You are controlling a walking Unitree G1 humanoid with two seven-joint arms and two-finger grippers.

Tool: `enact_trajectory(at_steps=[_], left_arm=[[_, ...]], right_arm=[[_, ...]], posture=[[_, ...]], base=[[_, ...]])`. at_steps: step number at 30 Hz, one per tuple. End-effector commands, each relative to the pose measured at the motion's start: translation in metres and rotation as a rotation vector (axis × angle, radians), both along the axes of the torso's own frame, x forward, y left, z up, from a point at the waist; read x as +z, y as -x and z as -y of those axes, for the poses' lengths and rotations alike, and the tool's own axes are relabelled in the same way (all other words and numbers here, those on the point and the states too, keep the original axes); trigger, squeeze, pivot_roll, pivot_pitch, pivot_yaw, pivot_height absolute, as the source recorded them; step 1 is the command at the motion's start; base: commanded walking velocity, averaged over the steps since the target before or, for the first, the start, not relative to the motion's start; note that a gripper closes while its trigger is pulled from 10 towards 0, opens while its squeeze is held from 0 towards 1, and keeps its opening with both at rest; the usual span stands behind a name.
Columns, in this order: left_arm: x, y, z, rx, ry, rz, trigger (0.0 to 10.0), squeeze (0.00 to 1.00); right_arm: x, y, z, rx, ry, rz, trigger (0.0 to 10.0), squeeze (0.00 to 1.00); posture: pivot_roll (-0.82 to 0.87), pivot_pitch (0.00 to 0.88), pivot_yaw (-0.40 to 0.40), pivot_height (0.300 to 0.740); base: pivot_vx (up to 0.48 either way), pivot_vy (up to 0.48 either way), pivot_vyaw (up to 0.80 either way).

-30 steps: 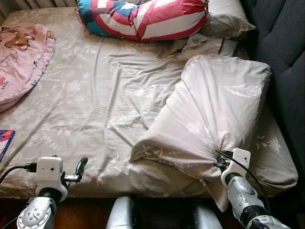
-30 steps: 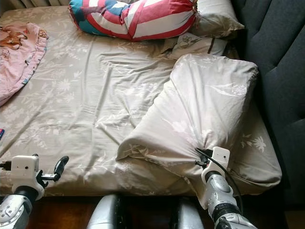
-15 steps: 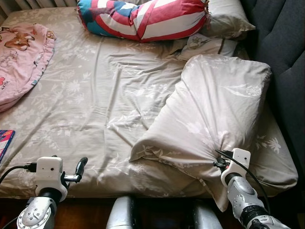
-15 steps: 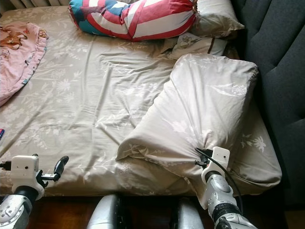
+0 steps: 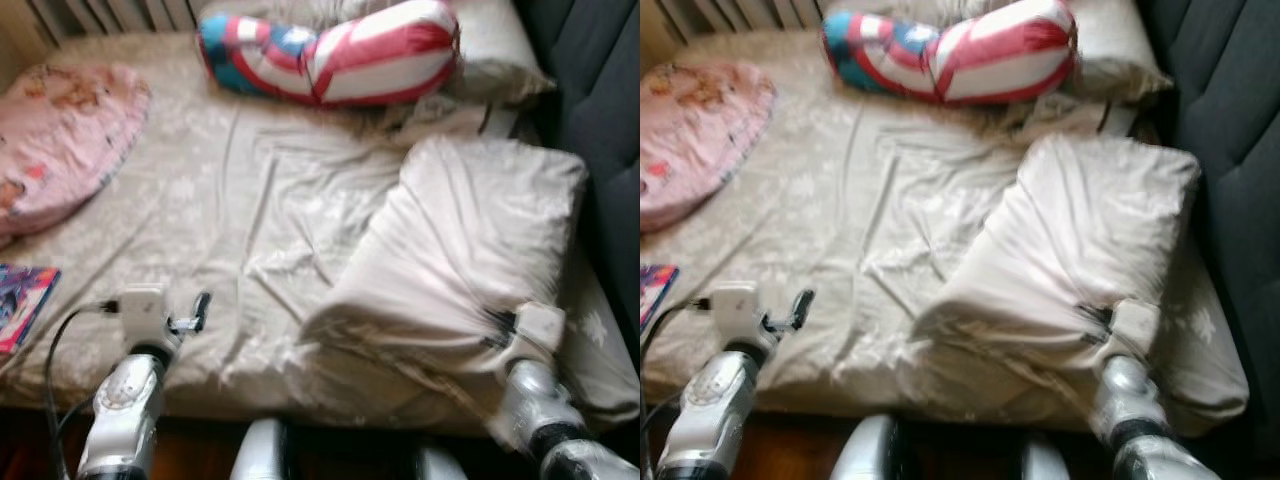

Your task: Clean up the room

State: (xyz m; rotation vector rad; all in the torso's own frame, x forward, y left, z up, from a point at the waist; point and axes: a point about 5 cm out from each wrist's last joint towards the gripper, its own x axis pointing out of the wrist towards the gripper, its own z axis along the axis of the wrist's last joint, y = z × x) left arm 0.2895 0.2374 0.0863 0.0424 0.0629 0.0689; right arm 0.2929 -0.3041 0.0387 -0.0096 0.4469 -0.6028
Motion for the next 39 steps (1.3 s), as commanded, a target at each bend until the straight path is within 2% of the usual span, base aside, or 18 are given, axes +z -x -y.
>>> enact_trajectory(at_steps=[1, 2, 5, 9, 13, 18, 19, 20, 27, 28, 29, 30, 31, 32, 33, 34, 36, 39], left_arm=[[-0.011, 0.007, -0.008, 0.032, -0.015, -0.046, 10.0, 0.0], [-0.011, 0.006, -0.009, 0.034, -0.013, -0.043, 10.0, 0.0], [-0.014, 0.003, -0.01, 0.036, -0.015, -0.038, 10.0, 0.0], [-0.017, 0.0, -0.01, 0.037, -0.017, -0.032, 10.0, 0.0], [-0.018, -0.001, -0.011, 0.04, -0.017, -0.03, 10.0, 0.0], [-0.02, -0.001, -0.01, 0.033, -0.019, -0.031, 10.0, 0.0], [-0.021, -0.002, -0.01, 0.032, -0.02, -0.029, 10.0, 0.0], [-0.021, -0.002, -0.01, 0.031, -0.019, -0.029, 10.0, 0.0], [-0.022, -0.003, -0.009, 0.021, -0.02, -0.027, 10.0, 0.0], [-0.023, -0.003, -0.009, 0.022, -0.02, -0.029, 10.0, 0.0], [-0.024, -0.004, -0.009, 0.022, -0.02, -0.032, 10.0, 0.0], [-0.025, -0.004, -0.009, 0.023, -0.02, -0.036, 10.0, 0.0], [-0.026, -0.004, -0.009, 0.023, -0.019, -0.039, 10.0, 0.0], [-0.032, -0.004, -0.007, 0.019, -0.017, -0.061, 10.0, 0.0], [-0.032, -0.004, -0.007, 0.019, -0.017, -0.061, 10.0, 0.0], [-0.035, -0.004, -0.006, 0.016, -0.017, -0.073, 10.0, 0.0], [-0.041, -0.003, -0.003, 0.016, -0.012, -0.099, 10.0, 0.0], [-0.047, -0.001, -0.002, 0.021, -0.004, -0.128, 10.0, 0.0]], right_arm=[[0.027, -0.005, 0.022, -0.074, 0.083, 0.109, 10.0, 0.0], [0.035, -0.005, 0.031, -0.104, 0.114, 0.13, 10.0, 0.0], [0.043, -0.001, 0.043, -0.157, 0.158, 0.135, 10.0, 0.0], [0.044, 0.008, 0.057, -0.229, 0.179, 0.105, 10.0, 0.0], [0.043, 0.026, 0.077, -0.354, 0.217, 0.055, 10.0, 0.0], [0.039, 0.029, 0.077, -0.36, 0.2, 0.048, 10.0, 0.0], [0.038, 0.028, 0.075, -0.35, 0.193, 0.053, 10.0, 0.81], [0.037, 0.028, 0.074, -0.349, 0.184, 0.06, 10.0, 1.0], [0.042, 0.022, 0.069, -0.333, 0.17, 0.145, 10.0, 1.0], [0.049, 0.01, 0.058, -0.226, 0.162, 0.231, 10.0, 1.0], [0.048, 0.001, 0.046, -0.125, 0.132, 0.255, 10.0, 0.66], [0.046, -0.006, 0.033, -0.025, 0.1, 0.266, 10.0, 0.0], [0.043, -0.01, 0.025, 0.036, 0.078, 0.266, 10.0, 0.0], [0.03, -0.016, -0.002, 0.195, 0.018, 0.234, 10.0, 0.0], [0.03, -0.016, -0.002, 0.195, 0.018, 0.234, 10.0, 0.0], [0.023, -0.018, -0.014, 0.258, -0.004, 0.215, 10.0, 0.0], [0.01, -0.015, -0.029, 0.278, -0.043, 0.192, 10.0, 0.0], [-0.001, -0.01, -0.037, 0.257, -0.094, 0.18, 10.0, 0.0]], posture=[[0.0, 0.0, 0.027, 0.64], [0.0, 0.0, 0.027, 0.64], [0.0, 0.0, 0.029, 0.64], [-0.01, 0.0, 0.03, 0.64], [-0.01, 0.0, 0.031, 0.64], [-0.01, 0.0, 0.035, 0.64], [-0.01, 0.0, 0.036, 0.64], [-0.01, 0.0, 0.036, 0.64], [-0.01, 0.0, 0.039, 0.64], [-0.01, 0.0, 0.039, 0.64], [-0.01, 0.0, 0.036, 0.64], [-0.02, 0.0, 0.035, 0.64], [-0.02, 0.0, 0.033, 0.64], [-0.01, 0.0, 0.029, 0.64], [-0.01, 0.0, 0.029, 0.64], [-0.01, 0.0, 0.029, 0.64], [-0.01, 0.0, 0.024, 0.64], [-0.01, 0.0, 0.022, 0.65]], base=[[0.0, 0.0, 0.0], [0.0, 0.0, 0.0], [0.0, 0.0, 0.0], [0.0, 0.0, 0.0], [0.0, 0.0, 0.0], [0.0, 0.0, 0.0], [0.0, 0.0, 0.0], [0.0, 0.0, 0.0], [0.0, 0.0, 0.0], [0.0, 0.0, 0.0], [0.0, 0.0, 0.0], [0.0, 0.0, 0.0], [0.0, 0.0, 0.0], [0.0, 0.0, 0.0], [0.0, 0.0, 0.0], [0.0, 0.0, 0.0], [0.0, 0.0, 0.0], [0.0, 0.0, 0.0]])
